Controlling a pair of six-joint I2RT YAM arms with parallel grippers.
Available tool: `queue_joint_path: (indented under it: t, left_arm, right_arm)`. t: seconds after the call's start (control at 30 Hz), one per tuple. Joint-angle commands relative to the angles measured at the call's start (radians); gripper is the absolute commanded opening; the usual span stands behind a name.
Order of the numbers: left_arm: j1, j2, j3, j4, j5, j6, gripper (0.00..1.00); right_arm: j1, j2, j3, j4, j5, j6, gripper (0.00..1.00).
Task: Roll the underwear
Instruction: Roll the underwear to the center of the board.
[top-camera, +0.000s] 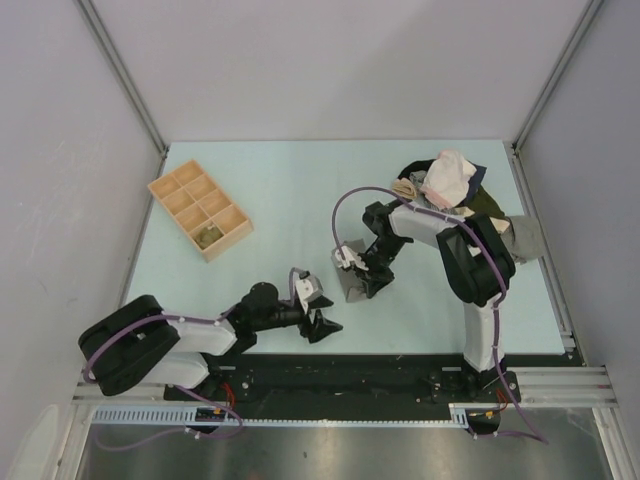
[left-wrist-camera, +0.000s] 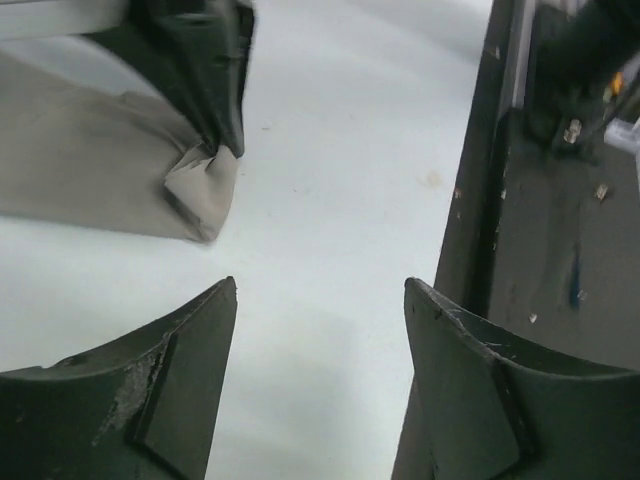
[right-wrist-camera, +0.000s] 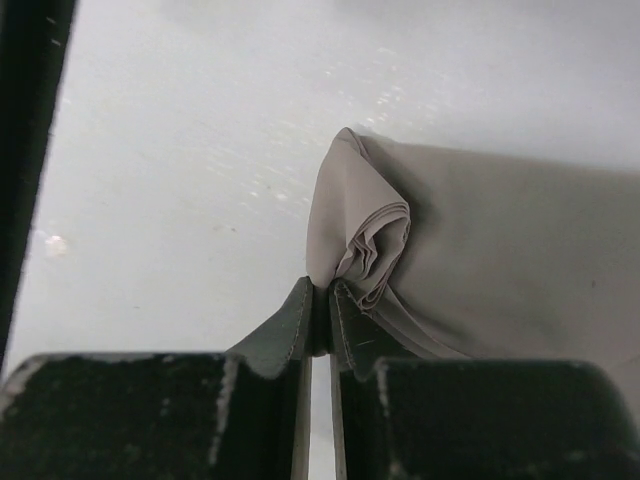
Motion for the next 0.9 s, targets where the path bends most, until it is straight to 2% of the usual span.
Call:
queue_joint_path:
  t: [0.0, 0.17, 0.33, 0.6, 0.77, 0.87]
  left_arm:
    - [-0.088, -0.001, 0.045, 0.031, -0.071, 0.311, 0.73]
    - [-0.145, 0.078, 0.169, -0.112, -0.137, 0.433, 0.76]
    - [-0.162, 0.184, 0.272, -0.19, -0.131, 0.526, 0.75]
    - [-0.19, 0.341, 0.389, -0.284, -0.175, 0.605, 0.69]
    - [-0.201, 0.394, 0.426, -0.324, -0.213, 0.623, 0.59]
    - [-0.202, 0.425, 0.453, -0.362, -0.233, 0.623, 0.45]
  right_arm:
    - [-0.012, 0.089, 0.063, -0.243, -0.085, 0.066, 0.06]
    - [-0.037, 0.141, 0.105, -0.299, -0.103, 0.077, 0.06]
    - [-0.055, 0.164, 0.12, -0.322, -0.118, 0.078, 0.07]
    - [-0.075, 0.175, 0.14, -0.342, -0.131, 0.072, 0.07]
    - [-0.087, 0.177, 0.143, -0.353, -0.138, 0.063, 0.07]
    - [-0.092, 0.175, 0.145, -0.355, -0.143, 0.058, 0.07]
